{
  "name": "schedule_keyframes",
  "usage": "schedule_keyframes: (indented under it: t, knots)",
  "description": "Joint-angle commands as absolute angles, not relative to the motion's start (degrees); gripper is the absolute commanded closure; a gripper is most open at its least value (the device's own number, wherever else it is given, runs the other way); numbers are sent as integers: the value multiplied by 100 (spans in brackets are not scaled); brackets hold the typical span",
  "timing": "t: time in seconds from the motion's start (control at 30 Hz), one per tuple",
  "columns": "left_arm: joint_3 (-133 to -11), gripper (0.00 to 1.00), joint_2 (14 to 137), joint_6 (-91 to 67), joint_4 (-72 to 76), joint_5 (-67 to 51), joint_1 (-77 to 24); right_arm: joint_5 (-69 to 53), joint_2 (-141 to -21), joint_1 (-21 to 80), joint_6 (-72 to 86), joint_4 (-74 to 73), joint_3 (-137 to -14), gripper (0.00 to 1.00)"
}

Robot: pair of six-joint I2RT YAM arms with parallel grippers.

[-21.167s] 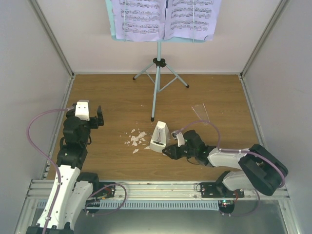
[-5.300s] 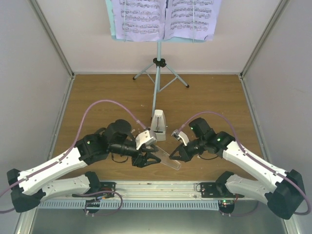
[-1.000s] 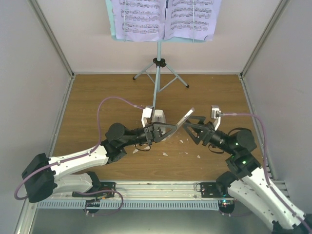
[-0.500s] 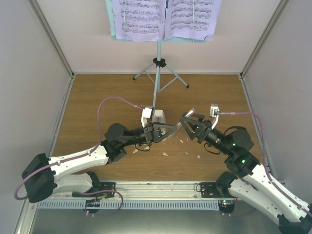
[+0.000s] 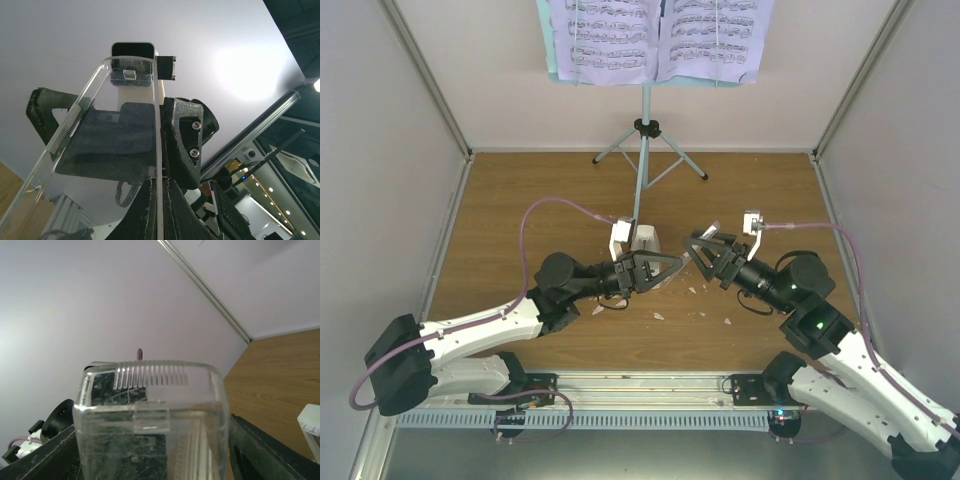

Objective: Pack up the instrument practice props

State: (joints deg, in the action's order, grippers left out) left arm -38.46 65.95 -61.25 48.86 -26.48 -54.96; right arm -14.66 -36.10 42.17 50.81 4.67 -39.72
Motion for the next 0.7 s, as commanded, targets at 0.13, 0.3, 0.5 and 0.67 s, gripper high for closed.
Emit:
schedule_keyframes:
  t: [0.13, 0.3, 0.5, 0.67]
  knots:
    - [-4014, 100, 6592, -5968, 5177, -2580, -5484, -1574, -3524, 4288, 5002, 364, -4046, 25]
    - [-4004, 100, 6602, -5970, 5185, -2571, -5484, -1679, -3533, 4289, 5005, 411, -4024, 27]
    - [-3981, 100, 6566, -5943, 5120, -2541, -5484, -1679, -3505, 4289, 4968, 396, -4003, 37]
    - [-4018, 97, 6529, -5880, 4755, -2455, -5484, -1592, -3449, 4289, 4900, 360, -3954, 43]
